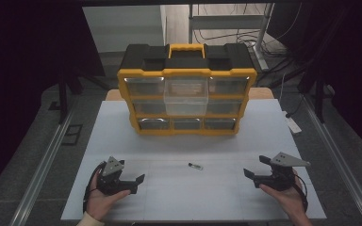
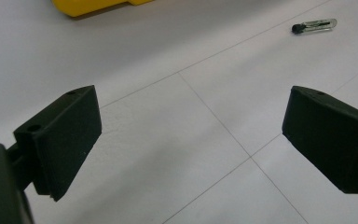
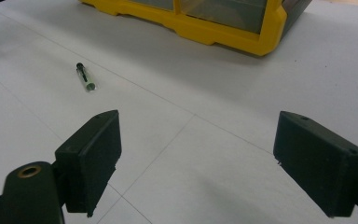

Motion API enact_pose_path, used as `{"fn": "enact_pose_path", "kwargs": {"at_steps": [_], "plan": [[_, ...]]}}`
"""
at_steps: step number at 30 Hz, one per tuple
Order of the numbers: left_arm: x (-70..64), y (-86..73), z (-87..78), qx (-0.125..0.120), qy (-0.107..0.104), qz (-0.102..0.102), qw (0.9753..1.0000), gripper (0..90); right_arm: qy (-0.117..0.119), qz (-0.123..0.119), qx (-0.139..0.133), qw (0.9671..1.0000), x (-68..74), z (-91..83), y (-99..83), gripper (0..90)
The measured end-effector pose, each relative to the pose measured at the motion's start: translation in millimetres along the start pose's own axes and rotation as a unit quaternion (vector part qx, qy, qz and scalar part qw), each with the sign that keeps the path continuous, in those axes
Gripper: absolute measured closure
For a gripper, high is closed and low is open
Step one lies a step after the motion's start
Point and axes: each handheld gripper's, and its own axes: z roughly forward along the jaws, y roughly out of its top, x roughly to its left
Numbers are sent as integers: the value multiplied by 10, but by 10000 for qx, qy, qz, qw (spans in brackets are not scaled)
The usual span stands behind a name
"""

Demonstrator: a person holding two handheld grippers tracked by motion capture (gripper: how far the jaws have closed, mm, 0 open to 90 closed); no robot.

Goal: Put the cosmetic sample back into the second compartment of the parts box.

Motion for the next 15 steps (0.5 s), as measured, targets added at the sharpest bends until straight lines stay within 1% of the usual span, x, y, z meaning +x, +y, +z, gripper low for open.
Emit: {"fn": "enact_pose_path", "kwargs": {"at_steps": [5, 11, 15], "plan": [[6, 1, 24, 65, 18, 4, 10000, 56, 35, -11, 41, 10000, -1, 14, -9, 157], [4, -2, 37, 80, 9, 11, 10000, 57, 39, 6, 80, 10000, -22, 35, -8, 160], [3, 1, 27, 62, -18, 10, 10000, 57, 51, -5, 87, 9999, -9, 36, -8, 165]]}}
